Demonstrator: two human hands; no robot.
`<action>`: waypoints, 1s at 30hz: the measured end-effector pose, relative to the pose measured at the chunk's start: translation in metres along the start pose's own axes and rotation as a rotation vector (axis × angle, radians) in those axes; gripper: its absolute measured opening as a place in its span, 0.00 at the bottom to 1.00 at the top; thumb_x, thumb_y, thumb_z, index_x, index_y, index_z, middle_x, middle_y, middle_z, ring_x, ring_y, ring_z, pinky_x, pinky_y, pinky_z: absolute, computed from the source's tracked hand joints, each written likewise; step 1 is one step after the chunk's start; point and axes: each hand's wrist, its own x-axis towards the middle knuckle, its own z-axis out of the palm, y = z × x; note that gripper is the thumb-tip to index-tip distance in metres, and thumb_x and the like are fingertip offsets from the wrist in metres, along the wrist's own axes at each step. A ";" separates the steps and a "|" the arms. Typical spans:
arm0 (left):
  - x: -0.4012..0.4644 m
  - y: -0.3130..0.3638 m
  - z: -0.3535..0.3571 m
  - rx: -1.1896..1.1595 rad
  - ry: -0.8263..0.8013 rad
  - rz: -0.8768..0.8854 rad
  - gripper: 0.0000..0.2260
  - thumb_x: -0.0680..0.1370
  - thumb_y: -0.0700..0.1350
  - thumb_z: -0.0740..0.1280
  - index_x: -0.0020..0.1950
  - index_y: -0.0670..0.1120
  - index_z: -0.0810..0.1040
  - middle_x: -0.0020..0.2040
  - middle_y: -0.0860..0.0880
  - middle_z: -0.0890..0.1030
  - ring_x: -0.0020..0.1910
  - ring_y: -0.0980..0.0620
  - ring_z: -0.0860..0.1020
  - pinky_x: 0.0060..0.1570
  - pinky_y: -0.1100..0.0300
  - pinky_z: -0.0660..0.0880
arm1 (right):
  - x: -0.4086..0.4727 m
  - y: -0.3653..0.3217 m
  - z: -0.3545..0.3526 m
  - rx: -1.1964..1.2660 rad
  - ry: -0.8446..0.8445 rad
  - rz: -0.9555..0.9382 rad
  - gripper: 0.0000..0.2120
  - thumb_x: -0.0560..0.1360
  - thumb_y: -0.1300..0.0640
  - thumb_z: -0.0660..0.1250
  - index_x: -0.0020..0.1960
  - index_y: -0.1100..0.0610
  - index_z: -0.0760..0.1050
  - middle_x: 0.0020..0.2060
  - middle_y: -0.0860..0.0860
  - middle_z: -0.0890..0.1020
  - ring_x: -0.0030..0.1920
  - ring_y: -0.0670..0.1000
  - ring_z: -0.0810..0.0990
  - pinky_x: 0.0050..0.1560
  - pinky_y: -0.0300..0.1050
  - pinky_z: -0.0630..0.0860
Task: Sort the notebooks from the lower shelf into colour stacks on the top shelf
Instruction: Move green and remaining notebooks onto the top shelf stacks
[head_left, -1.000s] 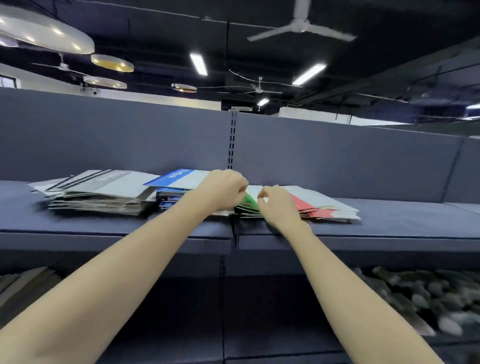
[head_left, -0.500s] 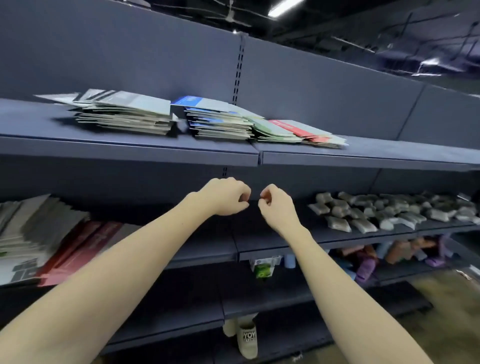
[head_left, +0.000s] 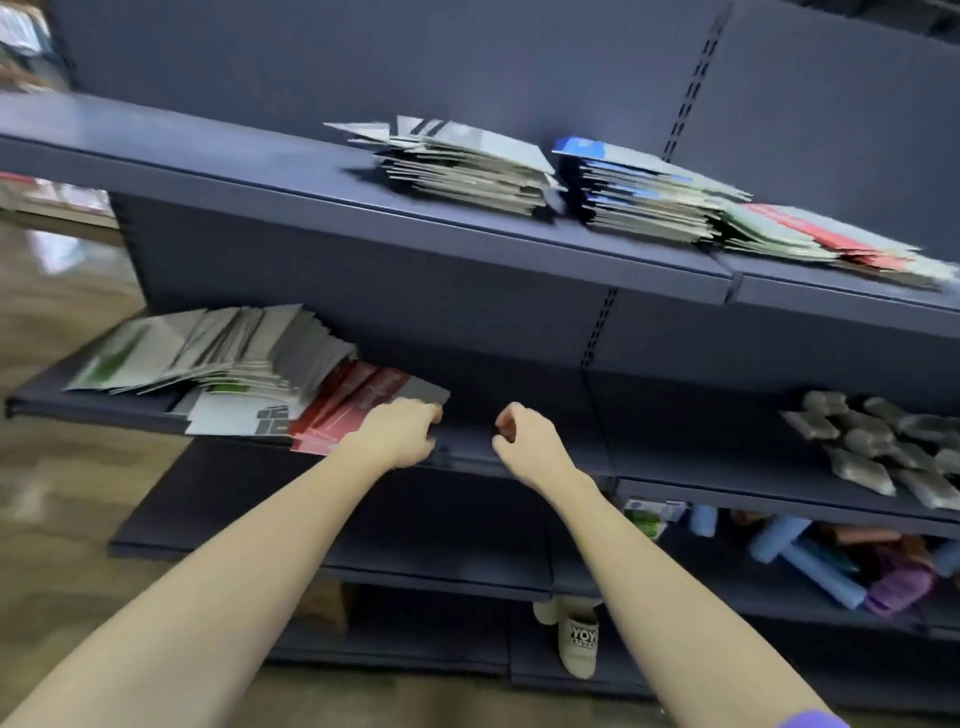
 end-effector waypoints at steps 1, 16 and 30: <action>-0.001 -0.011 0.004 -0.007 -0.004 -0.028 0.15 0.79 0.47 0.61 0.66 0.48 0.73 0.63 0.44 0.76 0.61 0.41 0.74 0.50 0.52 0.70 | 0.004 -0.005 0.008 0.002 -0.033 -0.011 0.11 0.78 0.56 0.64 0.60 0.55 0.73 0.55 0.51 0.77 0.53 0.52 0.77 0.58 0.50 0.76; 0.003 -0.109 0.017 -0.078 -0.068 -0.408 0.21 0.80 0.57 0.63 0.71 0.51 0.68 0.69 0.44 0.67 0.68 0.37 0.64 0.62 0.42 0.70 | 0.102 -0.066 0.097 -0.078 -0.249 -0.172 0.16 0.79 0.52 0.62 0.61 0.61 0.72 0.59 0.61 0.75 0.59 0.62 0.74 0.57 0.52 0.75; 0.044 -0.081 0.021 0.046 -0.121 -0.354 0.24 0.80 0.59 0.61 0.72 0.49 0.67 0.69 0.37 0.68 0.65 0.33 0.68 0.61 0.43 0.71 | 0.122 -0.058 0.101 -0.207 -0.255 -0.063 0.21 0.80 0.51 0.60 0.71 0.53 0.66 0.70 0.55 0.69 0.68 0.61 0.69 0.65 0.55 0.70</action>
